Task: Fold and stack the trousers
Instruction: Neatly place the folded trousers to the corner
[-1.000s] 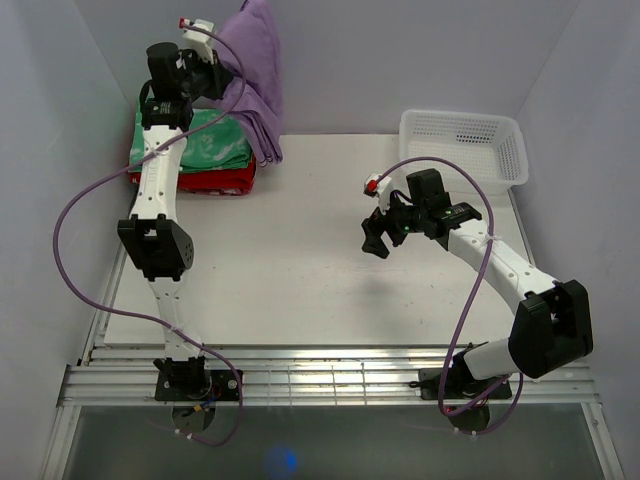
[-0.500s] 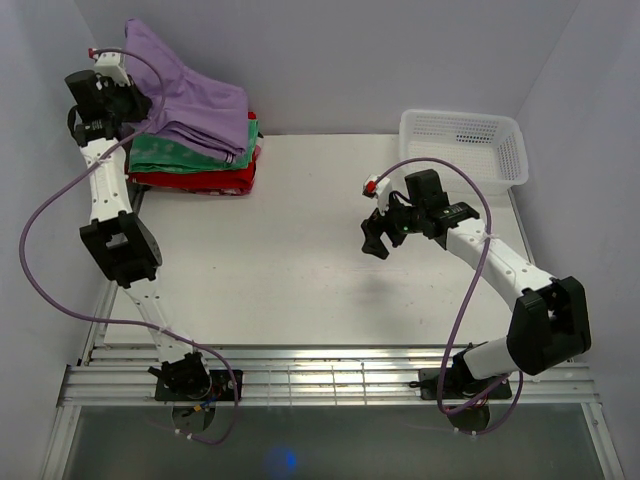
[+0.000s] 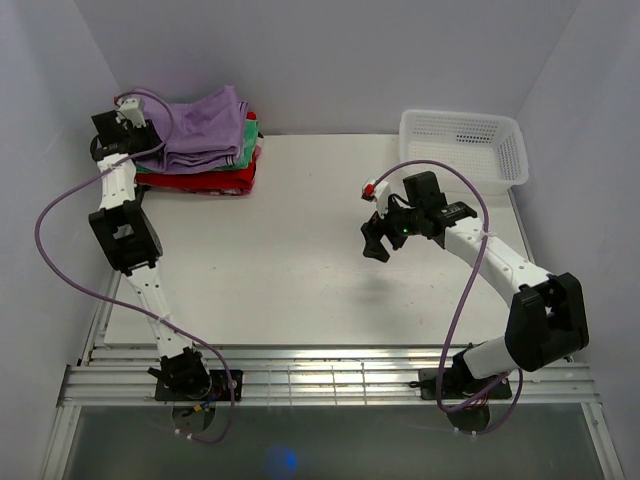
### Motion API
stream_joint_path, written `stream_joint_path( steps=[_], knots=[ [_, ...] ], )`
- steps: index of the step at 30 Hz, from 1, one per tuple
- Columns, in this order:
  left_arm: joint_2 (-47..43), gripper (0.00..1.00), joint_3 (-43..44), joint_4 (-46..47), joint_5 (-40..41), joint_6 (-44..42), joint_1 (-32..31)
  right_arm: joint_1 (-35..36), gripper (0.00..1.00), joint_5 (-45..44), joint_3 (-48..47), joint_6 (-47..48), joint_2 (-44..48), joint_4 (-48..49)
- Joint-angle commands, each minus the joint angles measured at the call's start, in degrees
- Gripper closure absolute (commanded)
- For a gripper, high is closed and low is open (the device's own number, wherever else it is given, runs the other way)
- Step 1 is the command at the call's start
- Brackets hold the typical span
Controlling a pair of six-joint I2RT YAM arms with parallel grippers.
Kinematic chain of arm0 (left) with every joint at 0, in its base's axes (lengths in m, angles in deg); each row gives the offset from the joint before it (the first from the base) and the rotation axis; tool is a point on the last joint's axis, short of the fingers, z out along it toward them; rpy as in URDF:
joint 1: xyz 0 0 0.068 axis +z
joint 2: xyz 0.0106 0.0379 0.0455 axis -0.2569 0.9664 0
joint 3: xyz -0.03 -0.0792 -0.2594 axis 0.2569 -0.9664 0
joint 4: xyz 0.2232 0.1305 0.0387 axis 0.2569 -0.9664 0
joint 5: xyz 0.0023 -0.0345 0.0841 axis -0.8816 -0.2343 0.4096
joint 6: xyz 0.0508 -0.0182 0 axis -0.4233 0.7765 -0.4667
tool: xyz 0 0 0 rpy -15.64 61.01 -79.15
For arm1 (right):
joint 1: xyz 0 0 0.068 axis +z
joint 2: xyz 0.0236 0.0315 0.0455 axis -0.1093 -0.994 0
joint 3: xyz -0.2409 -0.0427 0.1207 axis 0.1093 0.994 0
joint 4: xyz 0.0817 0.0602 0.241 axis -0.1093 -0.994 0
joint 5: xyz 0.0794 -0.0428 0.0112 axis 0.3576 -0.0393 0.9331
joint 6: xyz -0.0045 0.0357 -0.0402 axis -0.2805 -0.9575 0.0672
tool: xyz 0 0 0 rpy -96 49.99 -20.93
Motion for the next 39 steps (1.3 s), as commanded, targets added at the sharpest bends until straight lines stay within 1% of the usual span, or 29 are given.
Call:
stream_joint_path(
  steps=[1,3,4,6,7,8,14,19,21,22,23,24,25,27,28,29,30,31,32,33,34,35,37,39],
  knots=[
    [-1.5,0.49,2.8,0.3,0.7,-1.2,0.1,-0.3,0.1,0.1,-0.1,0.6,-0.5,-1.2],
    [-1.2,0.38,5.2,-0.6,0.5,-0.9,0.4,-0.3,0.1,-0.1,-0.2,1.0,-0.7,-1.3],
    [-1.3,0.27,5.9,-1.1,0.2,-1.6,0.4,-0.3,0.1,-0.2,-0.1,1.2,-0.6,-1.4],
    [-2.6,0.17,7.0,-2.7,0.6,-2.3,0.5,-0.3,0.1,-0.5,-0.3,1.4,-0.4,-1.7],
    [-4.6,0.02,6.9,-3.2,0.6,-3.0,0.6,-0.3,0.1,-0.6,-0.3,1.7,-0.3,-1.9],
    [-5.7,0.02,6.7,-3.8,0.8,-3.3,0.7,-0.3,0.1,-0.8,-0.2,1.8,-0.1,-1.9],
    [-15.6,0.02,6.0,-5.8,1.5,-2.2,2.1,-0.3,0.1,-1.3,0.6,2.4,0.3,-2.1],
    [-19.1,0.02,5.2,-5.7,8.1,-0.5,2.1,-0.3,0.1,-1.3,0.6,2.5,0.2,-2.1],
    [-21.0,0.02,3.4,-4.9,9.3,0.5,2.1,-0.3,0.1,-1.2,0.5,2.5,0.2,-2.1],
    [-21.7,0.02,1.7,-2.0,10.6,0.7,2.1,-0.4,0.1,-1.1,0.5,2.4,0.1,-2.1],
    [-22.4,0.02,-2.1,-0.1,10.9,0.9,2.1,-0.4,0.1,-1.0,0.5,2.4,0.1,-2.1],
    [-22.2,0.02,-3.1,1.1,10.7,0.9,2.1,-0.4,0.1,-0.8,0.6,2.4,0.1,-2.1],
    [-21.0,0.02,-2.7,0.4,10.2,0.5,2.1,-0.4,0.1,-0.7,0.5,2.4,0.0,-2.1],
    [-16.9,0.02,4.3,-3.3,10.3,0.4,2.1,-0.4,0.1,-0.8,0.5,2.4,-0.2,-2.1],
    [-13.5,0.02,6.9,-7.1,10.5,0.1,2.4,-0.3,0.1,-0.9,0.3,2.4,-0.2,-2.2],
    [-12.9,0.04,8.1,-7.8,5.6,0.2,2.8,-0.4,0.1,-1.3,0.3,2.4,-0.1,-2.4],
    [-13.4,0.12,6.5,-7.7,-0.2,0.3,3.2,-0.4,0.1,-1.5,0.5,2.4,0.0,-2.4],
    [-15.3,0.33,4.3,-6.6,-4.4,-0.1,3.1,-0.4,0.1,-1.5,0.7,2.5,0.3,-2.3],
    [-16.4,0.4,2.1,-6.2,-8.5,-0.4,2.4,-0.4,0.1,-1.4,1.0,2.6,0.4,-2.1],
    [-17.1,0.44,-0.4,-6.4,-8.3,-1.0,1.3,-0.4,0.1,-1.3,1.4,2.7,0.5,-2.1],
    [-17.4,0.48,-0.8,-9.0,-7.2,-3.3,-1.3,-0.4,0.1,-1.2,1.5,2.7,0.3,-2.1],
    [-17.3,0.53,-0.7,-10.8,-6.7,-4.9,-2.6,-0.4,0.1,-1.2,1.5,2.7,0.2,-2.2],
    [-17.1,0.52,-1.6,-13.3,-5.0,-6.0,-6.1,-0.4,0.1,-1.2,1.4,2.7,0.0,-2.3],
    [-15.8,0.44,-2.2,-13.3,-3.6,-4.3,-7.7,-0.4,0.1,-1.2,1.3,2.7,-0.1,-2.5]
  ],
)
